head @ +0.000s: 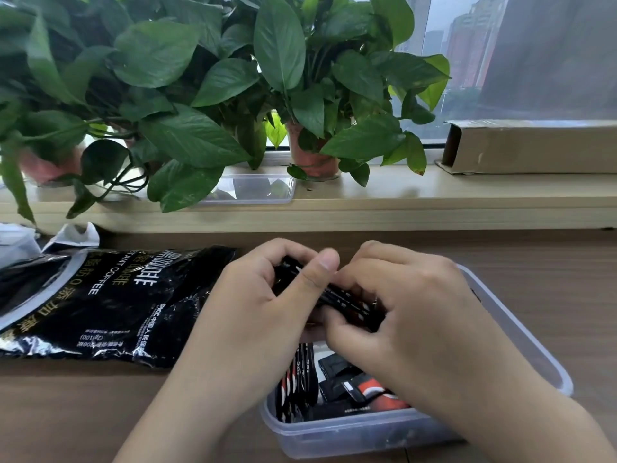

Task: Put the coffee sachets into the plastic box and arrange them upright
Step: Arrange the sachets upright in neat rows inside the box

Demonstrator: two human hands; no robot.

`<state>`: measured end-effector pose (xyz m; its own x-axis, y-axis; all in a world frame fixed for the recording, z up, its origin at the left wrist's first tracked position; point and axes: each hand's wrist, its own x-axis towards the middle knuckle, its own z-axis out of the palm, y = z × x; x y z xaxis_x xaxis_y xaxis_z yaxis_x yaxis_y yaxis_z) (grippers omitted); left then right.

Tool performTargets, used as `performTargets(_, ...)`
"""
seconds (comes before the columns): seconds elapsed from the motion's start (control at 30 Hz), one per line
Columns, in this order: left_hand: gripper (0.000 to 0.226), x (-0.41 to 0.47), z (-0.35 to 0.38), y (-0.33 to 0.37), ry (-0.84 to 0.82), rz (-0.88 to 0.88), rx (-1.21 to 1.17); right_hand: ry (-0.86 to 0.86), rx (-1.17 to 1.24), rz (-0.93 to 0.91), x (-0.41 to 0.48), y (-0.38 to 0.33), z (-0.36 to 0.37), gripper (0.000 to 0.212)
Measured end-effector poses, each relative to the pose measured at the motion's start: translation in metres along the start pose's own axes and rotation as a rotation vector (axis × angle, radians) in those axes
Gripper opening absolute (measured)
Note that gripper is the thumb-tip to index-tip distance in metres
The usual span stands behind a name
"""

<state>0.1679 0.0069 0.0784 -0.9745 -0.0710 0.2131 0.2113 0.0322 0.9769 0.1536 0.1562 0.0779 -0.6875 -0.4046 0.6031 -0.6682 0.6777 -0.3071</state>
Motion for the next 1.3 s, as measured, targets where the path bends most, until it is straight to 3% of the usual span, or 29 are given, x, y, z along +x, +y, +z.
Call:
performTargets(0.07,0.037,0.003,-0.008,-0.003,0.032,0.032,-0.004,-0.019,0.037,0.047,0.0,0.005,-0.006,0.007)
performTargets(0.17,0.026,0.01,-0.033,-0.016,0.129,0.326,0.261,-0.006,0.053,0.204,-0.001,0.015,-0.02,0.012)
performTargets(0.27,0.032,0.013,-0.053,-0.031,-0.006,0.581,0.537,-0.007,0.057,0.391,-0.002,0.023,-0.028,0.015)
performTargets(0.4,0.039,0.016,-0.053,-0.05,-0.335,0.531,0.668,-0.098,0.118,0.529,-0.003,0.02,-0.028,0.014)
performTargets(0.53,0.044,0.018,-0.047,-0.057,-0.483,0.43,0.832,-0.182,0.138,0.638,-0.003,0.014,-0.025,0.017)
performTargets(0.63,0.048,0.018,-0.044,-0.052,-0.493,0.327,0.913,-0.238,0.079,0.71,-0.004,0.011,-0.019,0.022)
performTargets(0.87,0.05,0.014,-0.04,-0.049,-0.479,0.369,0.967,-0.424,-0.028,0.711,0.007,0.006,-0.005,0.035)
performTargets(1.1,0.046,0.016,-0.04,-0.057,-0.442,0.377,0.784,-0.738,-0.167,0.607,0.034,-0.001,0.016,0.042)
performTargets(1.3,0.021,0.025,-0.045,-0.069,-0.411,0.447,0.593,-0.805,-0.088,0.585,0.036,0.007,0.034,0.038)
